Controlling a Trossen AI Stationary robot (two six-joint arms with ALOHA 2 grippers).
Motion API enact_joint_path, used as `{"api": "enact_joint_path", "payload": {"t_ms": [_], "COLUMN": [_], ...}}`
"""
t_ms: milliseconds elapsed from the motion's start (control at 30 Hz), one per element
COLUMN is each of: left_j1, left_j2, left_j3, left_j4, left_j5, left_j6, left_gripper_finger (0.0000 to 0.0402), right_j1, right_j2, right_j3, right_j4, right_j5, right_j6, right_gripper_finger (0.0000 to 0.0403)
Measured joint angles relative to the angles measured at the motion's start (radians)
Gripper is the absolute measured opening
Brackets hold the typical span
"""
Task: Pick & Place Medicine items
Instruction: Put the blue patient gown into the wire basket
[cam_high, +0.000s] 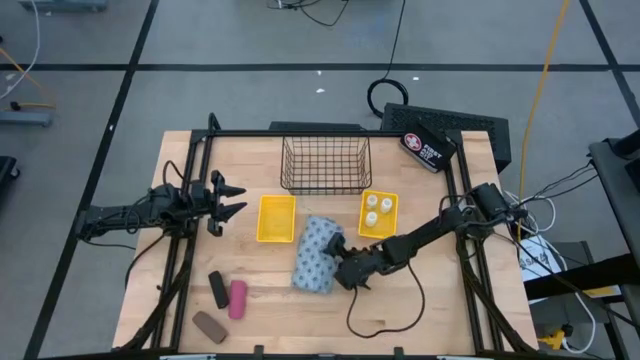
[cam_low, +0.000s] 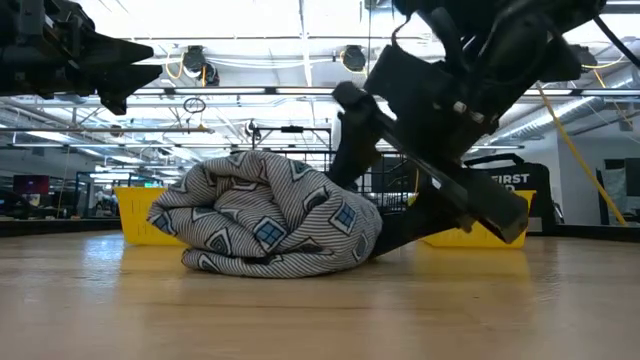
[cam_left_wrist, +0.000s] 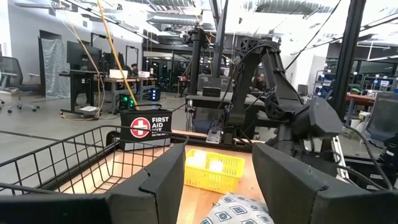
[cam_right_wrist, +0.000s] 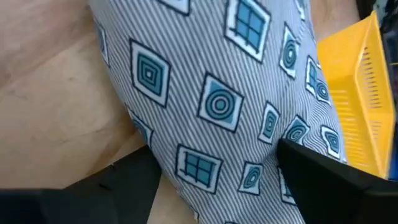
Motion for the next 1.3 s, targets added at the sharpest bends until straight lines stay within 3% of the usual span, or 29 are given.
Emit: {"api": "enact_joint_path", "payload": {"t_ms": [200,400,533,767,1033,1300], "left_j1": [0.0,0.0,0.0,0.0,0.0,0.0], "left_j2": [0.0,0.0,0.0,0.0,0.0,0.0], "left_j3": [0.0,0.0,0.0,0.0,0.0,0.0], "left_j4": [0.0,0.0,0.0,0.0,0.0,0.0], "left_j5": [0.0,0.0,0.0,0.0,0.0,0.0], "left_j6": [0.0,0.0,0.0,0.0,0.0,0.0], "left_gripper_finger": [0.0198,0.0198,0.0198,0.0198,0.0198,0.0198], "right_j1": [-0.021,-0.025,-0.034,-0.026,-0.032,-0.058], "right_j2": [-0.004,0.001,0.001,-0.046,-0.223,-0.381], "right_j3": [-0.057,-0.131,-0.137,-0.14,-0.141,-0.14], "right_j4": [0.074,0.269,0.285,0.292,0.292,0.298], "right_j5": [-0.108,-0.138,-0.145,-0.137,-0.144,-0.145], "right_j6": [-0.006,-0.023,0.005,0.024,0.208,0.245], "right_gripper_finger": [0.0223,0.01,0.002,0.0017,0.0015,0.0015]}}
